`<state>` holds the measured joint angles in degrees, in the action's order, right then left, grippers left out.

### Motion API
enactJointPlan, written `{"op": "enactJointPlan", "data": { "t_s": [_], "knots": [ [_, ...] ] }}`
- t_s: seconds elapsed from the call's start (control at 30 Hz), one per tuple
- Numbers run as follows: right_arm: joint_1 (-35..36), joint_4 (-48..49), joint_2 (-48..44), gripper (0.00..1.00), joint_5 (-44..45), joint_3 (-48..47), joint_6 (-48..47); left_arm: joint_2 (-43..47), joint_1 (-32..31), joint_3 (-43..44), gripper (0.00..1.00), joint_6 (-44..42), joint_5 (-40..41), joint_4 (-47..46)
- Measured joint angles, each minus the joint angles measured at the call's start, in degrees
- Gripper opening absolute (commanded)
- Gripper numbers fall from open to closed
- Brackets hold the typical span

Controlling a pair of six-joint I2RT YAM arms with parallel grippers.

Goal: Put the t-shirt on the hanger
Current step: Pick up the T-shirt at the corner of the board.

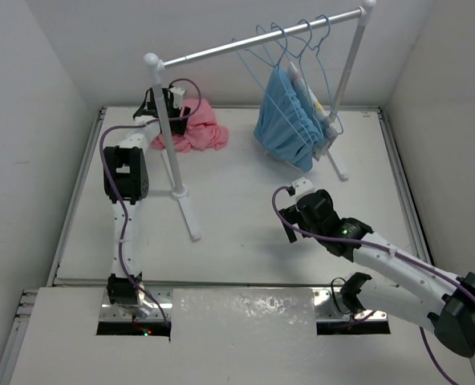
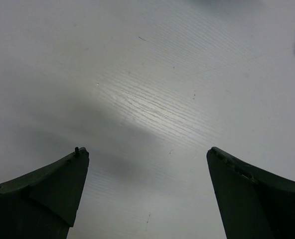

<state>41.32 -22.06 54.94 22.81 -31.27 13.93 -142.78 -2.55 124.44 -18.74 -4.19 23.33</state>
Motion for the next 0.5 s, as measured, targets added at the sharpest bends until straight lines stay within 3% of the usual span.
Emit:
{"op": "enactJointPlan", "data": {
  "t_s": [0.03, 0.1, 0.33, 0.5],
  "knots": [
    [0.0, 0.0, 0.0, 0.99, 0.1, 0.0, 0.0, -0.5, 0.0, 0.0, 0.46, 0.5, 0.6, 0.5],
    [0.0, -0.1, 0.0, 0.99, 0.2, 0.0, 0.0, -0.6, 0.0, -0.2, 0.00, 1.2, 1.4, 1.0],
    [0.0, -1.1, -3.0, 0.99, 0.3, 0.0, 0.0, 2.6, 0.6, -0.9, 0.00, 2.4, 5.4, 3.7],
    [0.0, -2.2, -7.3, 0.99, -0.1, 0.0, 0.0, 15.8, 7.3, -4.4, 0.00, 3.6, 0.3, 7.4]
  ]
}}
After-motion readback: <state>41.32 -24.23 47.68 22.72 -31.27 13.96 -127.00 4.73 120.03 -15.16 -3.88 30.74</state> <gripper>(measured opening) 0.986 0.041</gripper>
